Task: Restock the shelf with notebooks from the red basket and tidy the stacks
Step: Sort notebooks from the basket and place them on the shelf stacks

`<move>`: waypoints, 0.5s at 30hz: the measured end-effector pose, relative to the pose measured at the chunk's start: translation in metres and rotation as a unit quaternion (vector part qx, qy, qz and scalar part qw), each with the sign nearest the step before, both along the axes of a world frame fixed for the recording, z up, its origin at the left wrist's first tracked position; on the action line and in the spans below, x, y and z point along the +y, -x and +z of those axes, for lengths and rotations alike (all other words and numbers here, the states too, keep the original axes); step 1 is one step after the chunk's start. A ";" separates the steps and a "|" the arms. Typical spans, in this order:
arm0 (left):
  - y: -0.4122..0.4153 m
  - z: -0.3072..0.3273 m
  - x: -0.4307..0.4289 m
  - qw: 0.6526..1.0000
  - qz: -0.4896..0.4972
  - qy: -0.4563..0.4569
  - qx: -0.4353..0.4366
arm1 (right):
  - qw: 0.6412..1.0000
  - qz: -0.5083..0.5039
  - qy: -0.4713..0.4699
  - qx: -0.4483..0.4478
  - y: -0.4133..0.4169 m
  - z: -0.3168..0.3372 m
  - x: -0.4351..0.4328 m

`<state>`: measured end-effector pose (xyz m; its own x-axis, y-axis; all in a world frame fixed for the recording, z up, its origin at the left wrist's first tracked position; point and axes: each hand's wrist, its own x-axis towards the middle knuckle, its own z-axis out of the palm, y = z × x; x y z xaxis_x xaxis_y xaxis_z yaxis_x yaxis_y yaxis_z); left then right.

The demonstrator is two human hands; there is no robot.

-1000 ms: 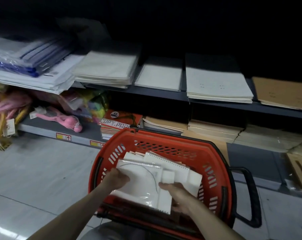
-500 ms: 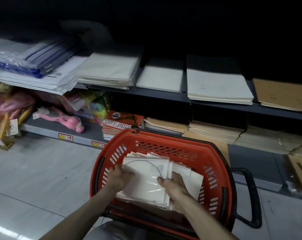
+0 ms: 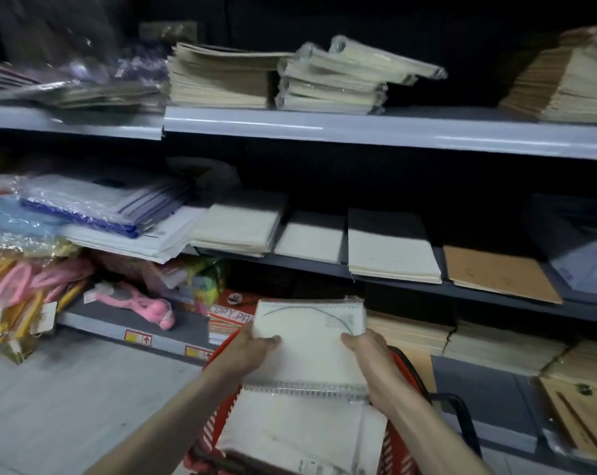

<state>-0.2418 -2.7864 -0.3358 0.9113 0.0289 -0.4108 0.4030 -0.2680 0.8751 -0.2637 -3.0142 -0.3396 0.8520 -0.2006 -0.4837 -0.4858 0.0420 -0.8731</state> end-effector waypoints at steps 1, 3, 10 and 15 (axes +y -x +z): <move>0.001 0.014 -0.005 1.000 -0.001 0.010 -0.011 | 1.000 -0.016 -0.010 -0.011 -0.001 0.012 0.000; -0.008 0.038 -0.007 0.999 0.007 0.029 -0.036 | 0.997 -0.050 -0.035 -0.055 -0.005 0.027 -0.003; -0.046 0.104 -0.014 0.940 0.104 0.317 -0.072 | 0.938 -0.196 -0.257 -0.125 -0.024 0.071 0.023; -0.047 0.101 -0.037 0.972 -0.031 0.231 0.010 | 0.897 -0.192 -0.386 -0.094 -0.054 0.085 0.063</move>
<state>-0.1948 -2.8235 -0.2346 0.8970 -0.2182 -0.3845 0.4169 0.1278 0.8999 -0.2100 -2.9515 -0.2549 0.8726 -0.1646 -0.4599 -0.1527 0.8024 -0.5769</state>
